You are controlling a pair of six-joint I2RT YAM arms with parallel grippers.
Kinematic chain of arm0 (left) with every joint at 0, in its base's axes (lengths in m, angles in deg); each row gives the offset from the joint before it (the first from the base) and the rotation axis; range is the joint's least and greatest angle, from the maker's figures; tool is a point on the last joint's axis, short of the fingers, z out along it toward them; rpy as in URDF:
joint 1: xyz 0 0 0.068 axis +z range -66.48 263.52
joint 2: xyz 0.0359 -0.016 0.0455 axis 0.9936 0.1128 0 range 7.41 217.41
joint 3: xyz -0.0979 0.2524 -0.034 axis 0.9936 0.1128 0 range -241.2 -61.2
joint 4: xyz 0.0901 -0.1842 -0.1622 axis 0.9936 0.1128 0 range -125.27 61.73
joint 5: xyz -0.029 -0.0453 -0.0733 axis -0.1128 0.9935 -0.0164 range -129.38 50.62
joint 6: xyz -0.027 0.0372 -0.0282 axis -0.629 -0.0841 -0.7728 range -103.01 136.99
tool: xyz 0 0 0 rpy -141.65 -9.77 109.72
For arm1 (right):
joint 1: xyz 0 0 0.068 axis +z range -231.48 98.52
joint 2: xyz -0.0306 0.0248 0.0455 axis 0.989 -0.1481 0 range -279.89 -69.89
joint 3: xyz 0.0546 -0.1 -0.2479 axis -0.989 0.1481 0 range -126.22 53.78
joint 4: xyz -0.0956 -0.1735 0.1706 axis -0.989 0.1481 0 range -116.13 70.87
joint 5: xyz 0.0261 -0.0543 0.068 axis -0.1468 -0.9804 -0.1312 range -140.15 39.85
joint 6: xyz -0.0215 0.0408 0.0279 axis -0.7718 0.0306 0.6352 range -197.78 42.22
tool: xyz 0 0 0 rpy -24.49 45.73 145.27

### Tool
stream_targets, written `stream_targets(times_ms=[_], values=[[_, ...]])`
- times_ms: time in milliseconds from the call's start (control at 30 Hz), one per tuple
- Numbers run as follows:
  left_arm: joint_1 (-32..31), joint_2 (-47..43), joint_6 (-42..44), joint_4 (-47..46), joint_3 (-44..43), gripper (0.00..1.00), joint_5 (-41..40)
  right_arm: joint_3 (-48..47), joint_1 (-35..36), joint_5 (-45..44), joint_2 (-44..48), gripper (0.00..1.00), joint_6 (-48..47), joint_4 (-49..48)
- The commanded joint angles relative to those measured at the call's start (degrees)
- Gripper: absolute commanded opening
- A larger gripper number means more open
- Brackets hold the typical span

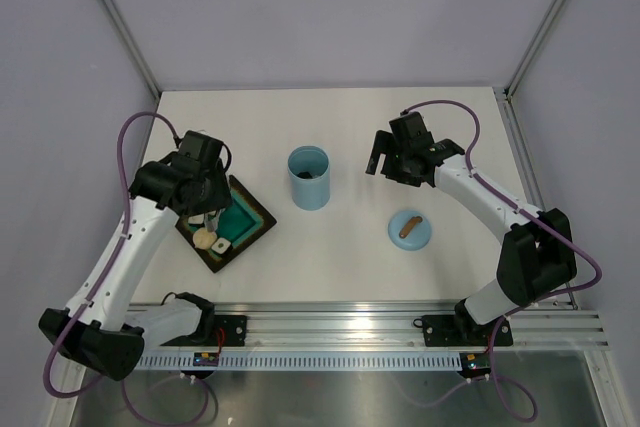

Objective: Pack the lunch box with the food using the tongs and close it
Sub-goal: Pick up the fake food from the plate.

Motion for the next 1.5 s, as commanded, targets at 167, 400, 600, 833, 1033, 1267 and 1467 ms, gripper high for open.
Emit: stream_targets(times_ms=[167, 400, 600, 833, 1033, 1267, 1467], values=[[2.5, -0.5, 0.1, -2.5, 4.5, 0.53, -4.6, -0.6, 0.4, -0.2, 1.6, 0.89, -0.3, -1.1], [3.1, 0.4, 0.8, -5.3, 6.9, 0.54, -4.2, -0.3, 0.4, -0.1, 1.6, 0.89, 0.0, -1.3], [3.7, 2.3, 1.7, -7.4, 8.3, 0.54, -4.6, -0.2, 0.4, -0.2, 1.7, 0.89, -0.2, -1.4], [4.3, 2.9, 1.8, -9.4, 9.9, 0.54, -4.0, -0.2, 0.5, -0.1, 1.4, 0.90, -0.2, -1.3], [5.7, 3.1, 2.0, -11.3, 11.6, 0.55, -1.8, -0.6, 0.4, 0.7, 1.2, 0.89, 0.0, -1.7], [6.0, 3.6, 2.1, -12.2, 11.5, 0.54, 0.4, -1.1, 0.4, 1.2, 1.2, 0.89, -0.2, -1.6], [6.0, 3.3, 1.8, -12.3, 12.0, 0.43, 0.9, -1.0, 0.5, 0.9, 1.3, 0.90, -0.3, -1.5]])
